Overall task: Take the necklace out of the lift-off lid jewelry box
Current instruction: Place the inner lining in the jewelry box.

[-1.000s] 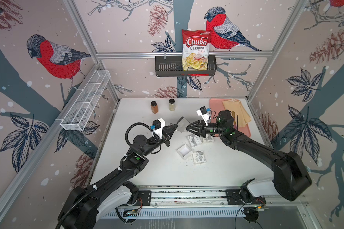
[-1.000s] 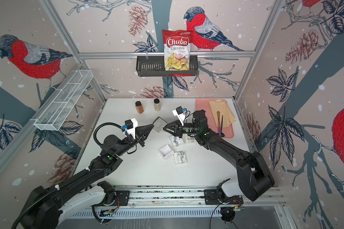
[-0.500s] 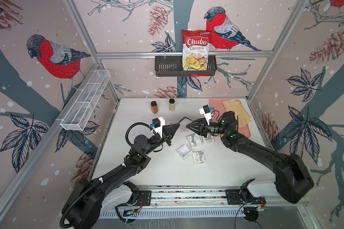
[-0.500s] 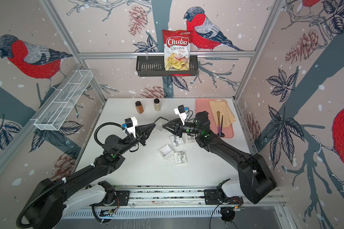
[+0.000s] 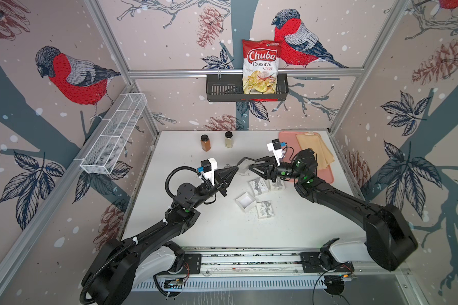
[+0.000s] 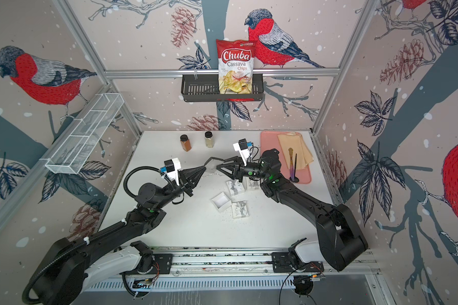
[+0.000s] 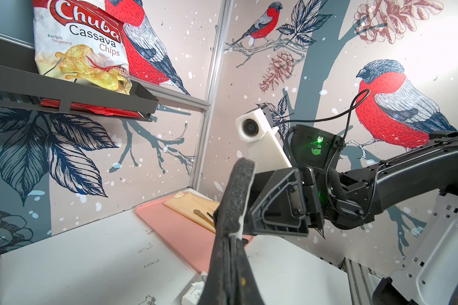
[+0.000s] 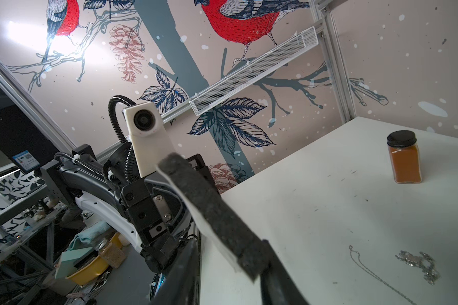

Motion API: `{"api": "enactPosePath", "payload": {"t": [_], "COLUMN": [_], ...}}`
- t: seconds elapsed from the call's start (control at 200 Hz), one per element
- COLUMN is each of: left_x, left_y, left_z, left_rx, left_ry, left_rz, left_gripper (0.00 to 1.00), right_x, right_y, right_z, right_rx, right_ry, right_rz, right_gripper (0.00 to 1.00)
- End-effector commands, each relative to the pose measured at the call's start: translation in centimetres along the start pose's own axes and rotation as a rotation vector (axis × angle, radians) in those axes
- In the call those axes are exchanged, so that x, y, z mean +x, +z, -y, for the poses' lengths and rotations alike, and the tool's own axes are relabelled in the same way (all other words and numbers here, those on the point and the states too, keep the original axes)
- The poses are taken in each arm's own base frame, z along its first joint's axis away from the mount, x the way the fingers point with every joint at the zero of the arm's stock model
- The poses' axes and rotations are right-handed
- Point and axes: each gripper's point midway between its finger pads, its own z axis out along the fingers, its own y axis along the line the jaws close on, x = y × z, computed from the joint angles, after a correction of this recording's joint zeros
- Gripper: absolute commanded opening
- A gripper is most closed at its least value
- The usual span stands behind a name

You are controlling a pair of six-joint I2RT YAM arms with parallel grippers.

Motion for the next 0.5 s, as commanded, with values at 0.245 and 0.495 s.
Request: {"api": "enactPosePath", "payload": {"t": [0.245,0.495], "left_x": [-2.3,-1.8], "left_y": [-0.1,0.1], "left_z": [0.9,0.5], "left_rx": [0.038,0.029], "left_ry": [0.003,-0.021], "left_rz": [0.088,0.087], "left_gripper": [0.0,0.0], "right_x": [-0.4,-0.9], "right_y": [0.1,0.1], "right_z": [-1.0,-2.2], "right_rx": [-0.05,-0.077], "right_ry": [-0.028,-0.055], "right_rz": [0.019,0.034], "right_gripper": [0.54,0.32]}}
